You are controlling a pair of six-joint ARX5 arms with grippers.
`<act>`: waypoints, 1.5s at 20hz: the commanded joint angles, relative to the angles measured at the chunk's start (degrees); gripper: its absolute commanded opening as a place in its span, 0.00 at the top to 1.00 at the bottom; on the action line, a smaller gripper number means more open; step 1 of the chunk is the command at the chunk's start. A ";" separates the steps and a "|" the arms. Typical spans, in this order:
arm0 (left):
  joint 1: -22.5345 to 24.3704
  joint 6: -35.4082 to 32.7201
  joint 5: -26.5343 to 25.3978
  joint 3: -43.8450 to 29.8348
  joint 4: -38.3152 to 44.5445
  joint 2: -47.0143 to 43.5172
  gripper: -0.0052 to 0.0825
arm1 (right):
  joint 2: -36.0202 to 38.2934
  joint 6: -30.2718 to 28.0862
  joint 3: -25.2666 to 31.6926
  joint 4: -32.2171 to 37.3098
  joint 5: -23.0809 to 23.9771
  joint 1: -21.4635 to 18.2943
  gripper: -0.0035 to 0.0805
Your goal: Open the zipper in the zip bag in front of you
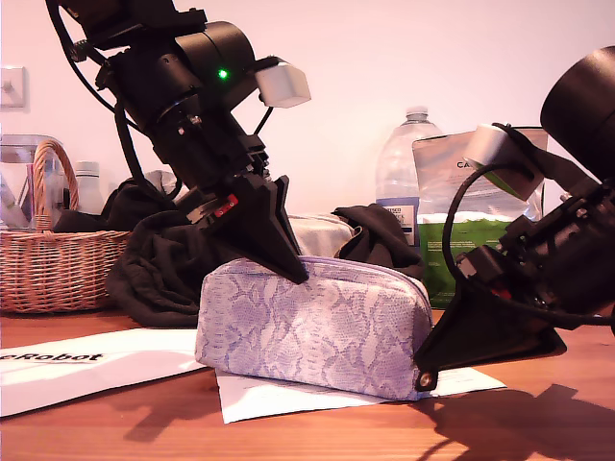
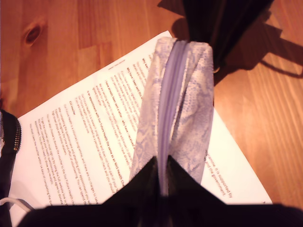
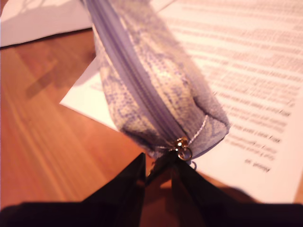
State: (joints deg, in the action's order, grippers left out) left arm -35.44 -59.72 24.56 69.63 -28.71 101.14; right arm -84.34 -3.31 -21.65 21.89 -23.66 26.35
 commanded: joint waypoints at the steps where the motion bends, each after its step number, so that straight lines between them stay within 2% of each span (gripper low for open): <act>1: -0.24 0.37 0.46 -0.15 0.07 1.62 0.97 | -0.26 -0.17 -0.61 0.98 0.24 0.26 0.79; 6: -0.24 1.33 0.48 -0.15 0.07 1.62 0.97 | -2.19 0.31 -0.61 0.96 0.48 0.26 0.81; 11: -0.26 1.46 0.46 -0.15 0.00 1.62 0.97 | -4.87 0.50 -0.61 1.18 0.42 0.26 0.98; 17: -0.26 1.46 -1.16 -0.15 -0.04 1.62 0.97 | -4.85 4.13 -0.61 0.35 -1.81 0.26 0.97; 21: -0.26 1.40 -2.60 -0.15 -0.42 1.62 0.97 | -2.60 6.54 -0.66 -5.33 -4.87 0.13 0.97; 25: -0.28 1.38 -2.99 -0.15 -0.46 1.62 0.97 | 2.40 7.17 -0.74 -12.68 -4.90 0.04 0.97; 30: -1.03 1.38 -3.26 -0.15 -0.46 1.62 0.97 | 8.17 12.35 -3.23 -18.84 -6.29 -1.79 0.97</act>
State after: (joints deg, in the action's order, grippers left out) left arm -36.12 -58.67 21.45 69.63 -29.12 101.14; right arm -76.88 8.40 -23.55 3.20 -29.26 24.69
